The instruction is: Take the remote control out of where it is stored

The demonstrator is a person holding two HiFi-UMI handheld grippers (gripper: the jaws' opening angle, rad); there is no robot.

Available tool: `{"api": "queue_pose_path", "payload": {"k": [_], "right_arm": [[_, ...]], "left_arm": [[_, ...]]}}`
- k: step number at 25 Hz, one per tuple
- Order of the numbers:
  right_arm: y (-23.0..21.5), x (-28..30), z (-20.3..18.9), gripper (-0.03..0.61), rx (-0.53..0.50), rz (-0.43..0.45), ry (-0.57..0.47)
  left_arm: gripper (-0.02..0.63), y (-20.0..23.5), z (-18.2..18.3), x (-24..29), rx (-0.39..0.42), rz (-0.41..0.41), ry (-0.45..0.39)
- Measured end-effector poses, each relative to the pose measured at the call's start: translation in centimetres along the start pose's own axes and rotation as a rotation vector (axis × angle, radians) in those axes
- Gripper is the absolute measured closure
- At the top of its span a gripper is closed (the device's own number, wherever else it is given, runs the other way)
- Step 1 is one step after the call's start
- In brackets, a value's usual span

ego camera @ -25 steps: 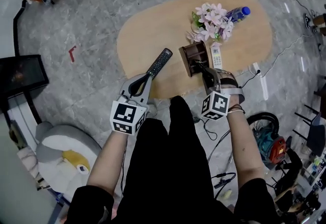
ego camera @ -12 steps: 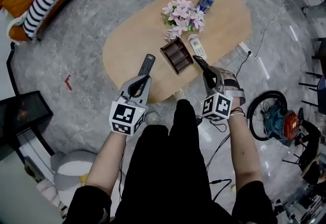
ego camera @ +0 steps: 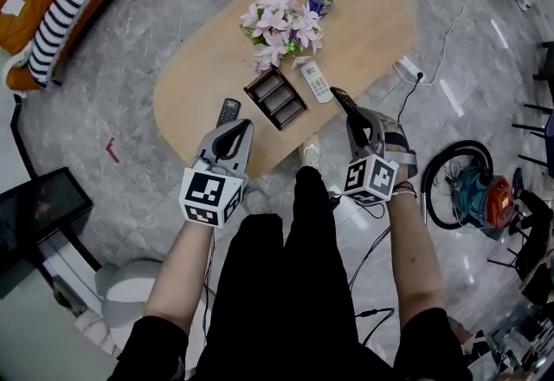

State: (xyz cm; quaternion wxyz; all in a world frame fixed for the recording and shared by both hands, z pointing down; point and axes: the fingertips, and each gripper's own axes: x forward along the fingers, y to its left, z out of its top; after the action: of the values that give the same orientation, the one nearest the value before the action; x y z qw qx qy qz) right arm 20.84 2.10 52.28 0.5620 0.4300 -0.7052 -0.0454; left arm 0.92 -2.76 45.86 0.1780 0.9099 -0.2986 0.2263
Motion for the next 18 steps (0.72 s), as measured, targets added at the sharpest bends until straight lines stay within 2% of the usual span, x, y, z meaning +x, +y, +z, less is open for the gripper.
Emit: {"api": "queue_pose_path", "payload": {"k": [7, 13, 18], "right_arm": [[-1.2, 5.5, -3.1, 0.474, 0.031, 0.046, -0.008], [-1.8, 10.8, -4.9, 0.474, 0.048, 0.102, -0.018], [-2.1, 14.3, -5.5, 0.474, 0.053, 0.115, -0.033]], "left_arm": [[0.606, 0.3, -1.2, 4.7, -0.051, 0.032, 0.045], [0.607, 2.2, -2.6, 7.6, -0.102, 0.103, 0.097], [0.606, 4.3, -3.2, 9.2, -0.136, 0.155, 0.112]]}}
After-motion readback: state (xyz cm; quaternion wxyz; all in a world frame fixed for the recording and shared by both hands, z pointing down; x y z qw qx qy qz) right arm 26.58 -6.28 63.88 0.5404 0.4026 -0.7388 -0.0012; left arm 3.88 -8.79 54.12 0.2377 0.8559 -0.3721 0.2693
